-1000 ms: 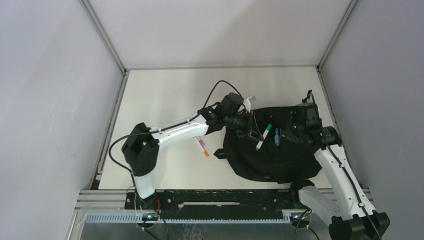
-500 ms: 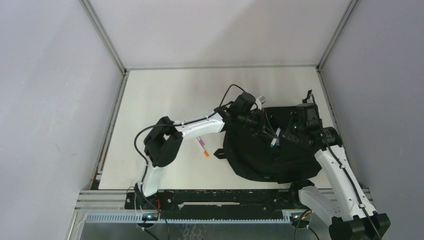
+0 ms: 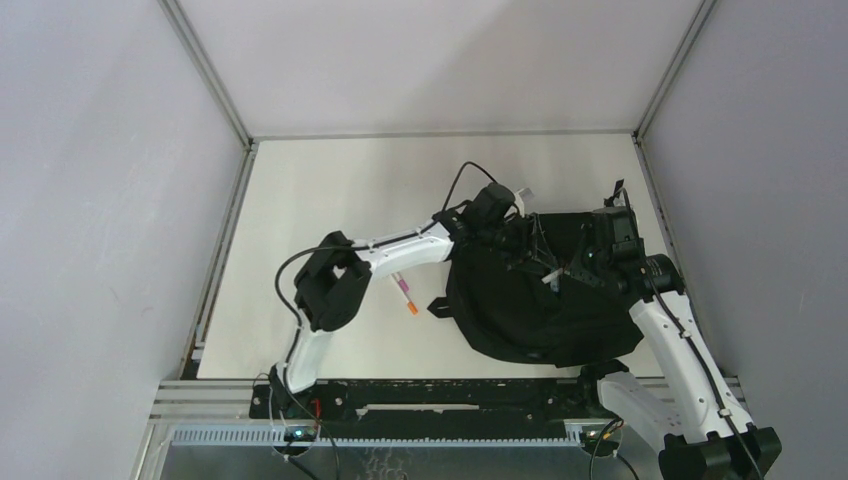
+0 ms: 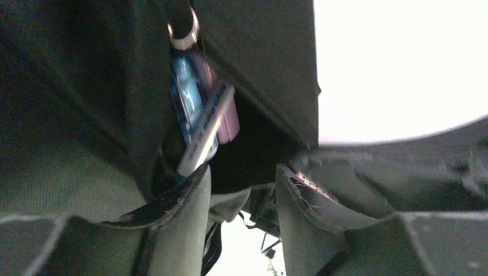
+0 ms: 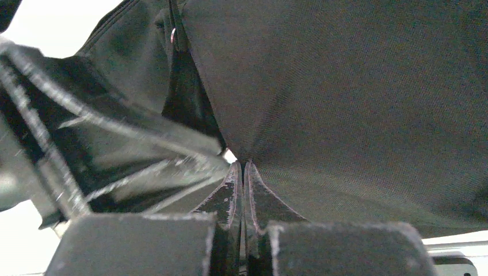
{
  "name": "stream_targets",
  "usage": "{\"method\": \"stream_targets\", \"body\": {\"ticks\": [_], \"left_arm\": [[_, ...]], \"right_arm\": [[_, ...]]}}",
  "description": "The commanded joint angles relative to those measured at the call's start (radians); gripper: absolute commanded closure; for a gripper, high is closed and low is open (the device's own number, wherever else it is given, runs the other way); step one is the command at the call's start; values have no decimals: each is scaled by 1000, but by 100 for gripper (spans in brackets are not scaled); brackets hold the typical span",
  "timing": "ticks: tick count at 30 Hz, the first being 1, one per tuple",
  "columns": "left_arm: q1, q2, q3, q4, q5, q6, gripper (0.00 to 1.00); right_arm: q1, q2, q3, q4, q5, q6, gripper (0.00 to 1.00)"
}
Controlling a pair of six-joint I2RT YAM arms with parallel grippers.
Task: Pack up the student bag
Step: Place the stationery in the student bag, then pick up the stationery from the center of the board.
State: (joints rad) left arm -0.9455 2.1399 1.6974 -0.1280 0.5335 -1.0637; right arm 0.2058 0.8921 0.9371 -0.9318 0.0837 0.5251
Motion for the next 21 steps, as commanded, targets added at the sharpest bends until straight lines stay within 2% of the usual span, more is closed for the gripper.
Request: {"method": "stream_targets", "body": {"ticks": [1, 6, 11, 14, 16, 18, 21], "left_arm": [[-8, -248, -115, 21, 2, 143, 52], [-9, -540, -385, -109, -249, 301, 52], [21, -740, -581, -323, -636, 354, 47], [128, -754, -682, -381, -670, 295, 48], [189, -741, -731, -401, -653, 256, 53], [205, -733, -765, -406, -648, 224, 54], [200, -715, -798, -408, -677, 176, 49]], "right_arm": [[10, -8, 8, 46, -3, 9, 100], [4, -11, 8, 42, 15, 6, 100], [4, -22, 8, 36, 29, 10, 100], [3, -31, 8, 36, 37, -5, 100], [3, -31, 8, 36, 37, -12, 100], [4, -25, 8, 41, 27, -20, 100], [3, -22, 8, 46, 24, -21, 100]]}}
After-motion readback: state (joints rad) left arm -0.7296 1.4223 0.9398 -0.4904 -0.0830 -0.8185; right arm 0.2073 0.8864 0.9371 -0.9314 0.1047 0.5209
